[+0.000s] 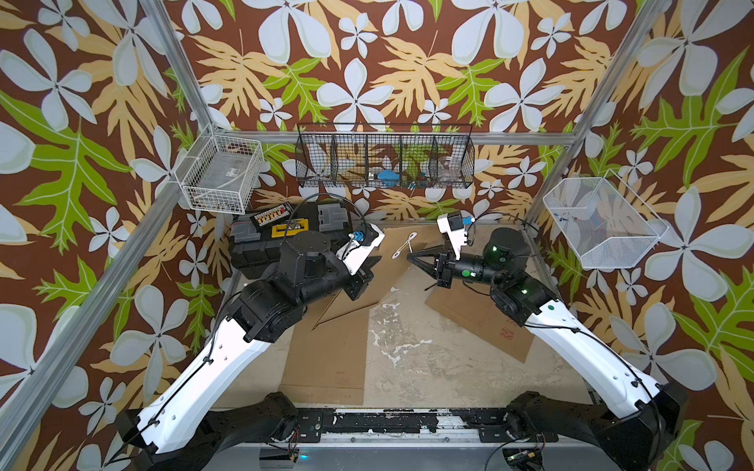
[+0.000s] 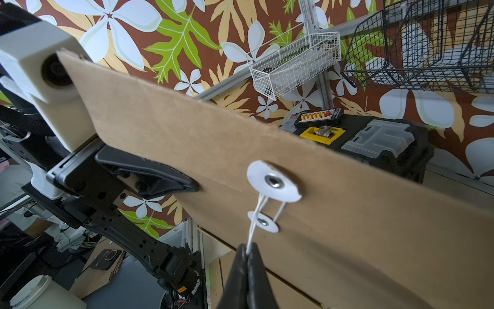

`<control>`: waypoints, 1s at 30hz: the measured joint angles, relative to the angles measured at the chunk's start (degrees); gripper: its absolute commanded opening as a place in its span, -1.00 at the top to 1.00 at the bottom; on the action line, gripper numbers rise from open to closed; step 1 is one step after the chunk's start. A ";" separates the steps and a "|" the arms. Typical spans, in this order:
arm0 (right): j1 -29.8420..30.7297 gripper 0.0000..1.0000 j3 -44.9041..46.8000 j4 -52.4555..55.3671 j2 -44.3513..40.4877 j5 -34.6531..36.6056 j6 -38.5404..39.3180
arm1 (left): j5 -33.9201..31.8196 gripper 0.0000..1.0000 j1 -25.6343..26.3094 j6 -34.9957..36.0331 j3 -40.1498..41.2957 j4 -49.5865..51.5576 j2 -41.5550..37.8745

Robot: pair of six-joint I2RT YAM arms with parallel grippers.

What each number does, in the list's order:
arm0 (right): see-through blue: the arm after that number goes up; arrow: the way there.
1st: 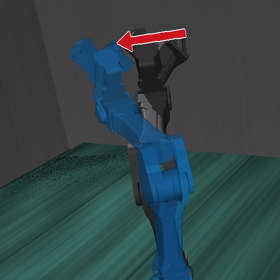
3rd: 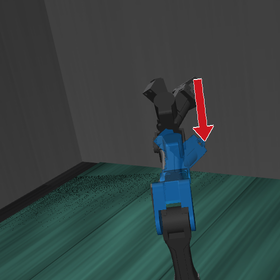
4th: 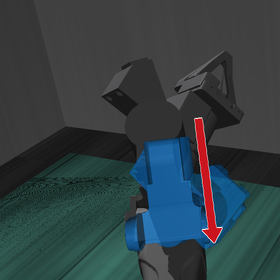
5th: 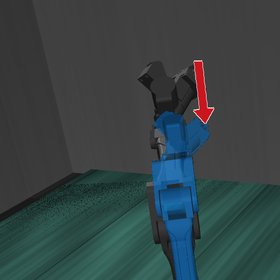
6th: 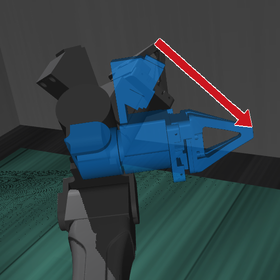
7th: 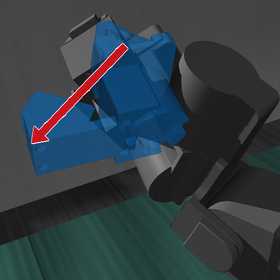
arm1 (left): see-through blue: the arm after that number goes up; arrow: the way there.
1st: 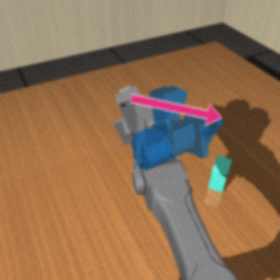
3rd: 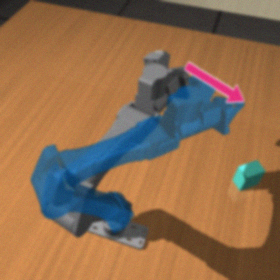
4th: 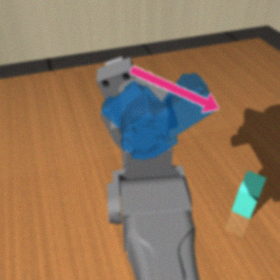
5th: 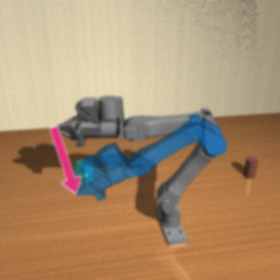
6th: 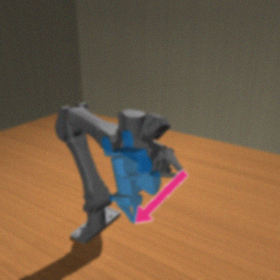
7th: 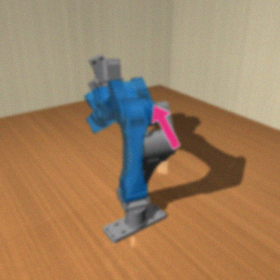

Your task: Open the file bag

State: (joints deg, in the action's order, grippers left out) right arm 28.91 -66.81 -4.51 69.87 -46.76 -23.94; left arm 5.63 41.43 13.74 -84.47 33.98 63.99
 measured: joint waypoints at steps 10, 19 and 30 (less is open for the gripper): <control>0.11 1.00 -2.27 1.09 0.87 -3.69 0.39 | 1.55 1.00 0.00 -0.33 1.42 -0.07 0.70; 0.20 1.00 -2.43 1.27 0.17 -3.54 0.42 | 2.95 1.00 0.00 -1.66 4.94 -0.04 -0.26; 0.20 1.00 -1.09 4.11 -2.34 0.85 2.32 | 5.01 1.00 0.00 -4.33 9.55 -0.94 -3.19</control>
State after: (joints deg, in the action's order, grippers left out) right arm 29.10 -67.90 -0.40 67.53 -45.91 -21.63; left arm 10.63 41.43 9.41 -74.91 33.04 60.80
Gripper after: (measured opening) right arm 0.054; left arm 0.061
